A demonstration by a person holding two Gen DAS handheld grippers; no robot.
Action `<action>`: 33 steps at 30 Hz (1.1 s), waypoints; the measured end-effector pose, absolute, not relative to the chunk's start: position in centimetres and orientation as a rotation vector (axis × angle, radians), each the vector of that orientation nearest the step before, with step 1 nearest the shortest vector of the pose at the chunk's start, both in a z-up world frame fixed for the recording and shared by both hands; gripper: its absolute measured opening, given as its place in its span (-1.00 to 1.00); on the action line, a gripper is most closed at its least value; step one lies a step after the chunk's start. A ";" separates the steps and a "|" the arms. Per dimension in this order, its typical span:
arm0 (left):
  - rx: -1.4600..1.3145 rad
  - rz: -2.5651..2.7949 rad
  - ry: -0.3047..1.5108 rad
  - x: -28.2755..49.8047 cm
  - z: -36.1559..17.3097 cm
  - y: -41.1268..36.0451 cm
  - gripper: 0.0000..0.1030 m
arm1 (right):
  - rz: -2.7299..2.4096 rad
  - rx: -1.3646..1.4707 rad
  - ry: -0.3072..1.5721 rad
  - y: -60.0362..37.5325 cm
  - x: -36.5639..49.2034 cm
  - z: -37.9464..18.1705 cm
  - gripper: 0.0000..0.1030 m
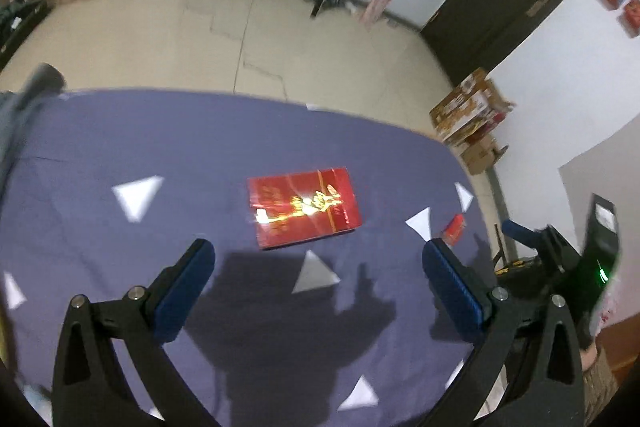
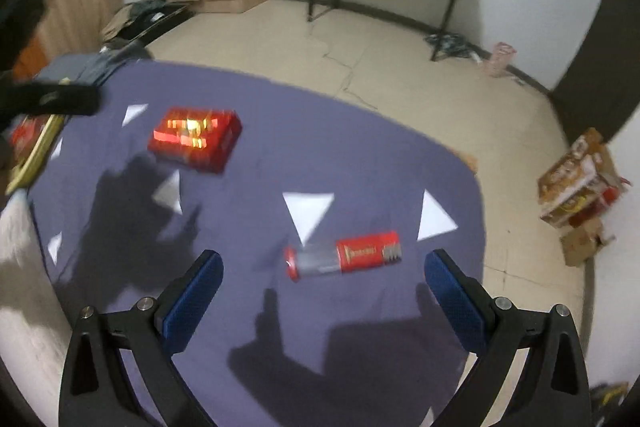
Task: Organize rigid objects
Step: 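Grasp a red box with the left gripper while the right grasps the red lighter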
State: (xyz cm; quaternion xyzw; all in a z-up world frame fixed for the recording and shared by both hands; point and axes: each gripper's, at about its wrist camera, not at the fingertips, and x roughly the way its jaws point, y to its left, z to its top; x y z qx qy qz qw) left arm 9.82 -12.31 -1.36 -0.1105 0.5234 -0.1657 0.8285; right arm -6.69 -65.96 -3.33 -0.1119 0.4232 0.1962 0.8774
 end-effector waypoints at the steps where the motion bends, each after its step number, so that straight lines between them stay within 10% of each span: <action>1: -0.209 -0.333 1.120 10.3 -2.0 -13.2 1.00 | 0.434 -0.214 0.878 -66.7 -6.7 -3.9 0.99; 22: -0.118 -0.252 1.157 13.7 -7.8 -16.5 0.79 | 0.394 -0.242 0.842 -66.9 -3.3 -9.5 0.80; 33: -0.127 -0.097 0.932 6.5 4.3 1.6 0.79 | 0.564 -0.324 0.686 -55.4 -5.6 1.9 0.61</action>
